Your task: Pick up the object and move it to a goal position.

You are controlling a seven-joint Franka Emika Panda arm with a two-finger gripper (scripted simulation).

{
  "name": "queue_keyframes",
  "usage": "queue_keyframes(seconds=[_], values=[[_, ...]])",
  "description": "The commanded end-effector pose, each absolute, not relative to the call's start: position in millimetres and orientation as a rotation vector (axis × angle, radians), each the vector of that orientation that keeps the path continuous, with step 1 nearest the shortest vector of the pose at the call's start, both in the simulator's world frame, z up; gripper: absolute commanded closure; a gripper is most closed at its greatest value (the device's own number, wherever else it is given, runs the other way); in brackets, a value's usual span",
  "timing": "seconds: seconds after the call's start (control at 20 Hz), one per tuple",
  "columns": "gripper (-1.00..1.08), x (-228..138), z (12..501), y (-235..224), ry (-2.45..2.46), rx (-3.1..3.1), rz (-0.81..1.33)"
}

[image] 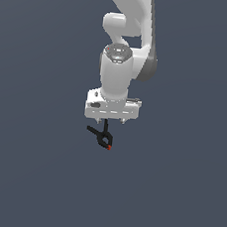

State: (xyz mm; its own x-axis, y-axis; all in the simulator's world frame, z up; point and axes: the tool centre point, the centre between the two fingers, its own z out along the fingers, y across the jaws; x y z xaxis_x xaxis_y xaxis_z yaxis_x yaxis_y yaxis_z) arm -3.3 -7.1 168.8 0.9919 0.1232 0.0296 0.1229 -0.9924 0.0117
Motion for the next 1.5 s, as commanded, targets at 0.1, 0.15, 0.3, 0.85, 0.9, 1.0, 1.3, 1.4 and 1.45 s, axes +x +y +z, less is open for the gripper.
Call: queue_keyframes(seconds=[0.1, 0.15, 0.3, 0.85, 0.9, 1.0, 1.3, 1.4, 1.45], values=[[-0.92, -4, 152, -14, 0.308, 3.114, 0.037], [-0.92, -5, 147, -15, 0.339, 3.111, 0.035], [-0.92, -6, 132, -21, 0.446, 3.097, 0.027], [-0.92, -14, 83, -38, 0.779, 3.039, 0.005], [-0.92, -15, 81, -38, 0.797, 3.035, 0.004], [-0.92, -16, 76, -40, 0.828, 3.028, 0.002], [-0.92, -18, 69, -42, 0.875, 3.017, 0.0], [-0.92, -18, 70, -42, 0.87, 3.019, -0.001], [-0.92, -18, 70, -42, 0.87, 3.019, -0.001]])
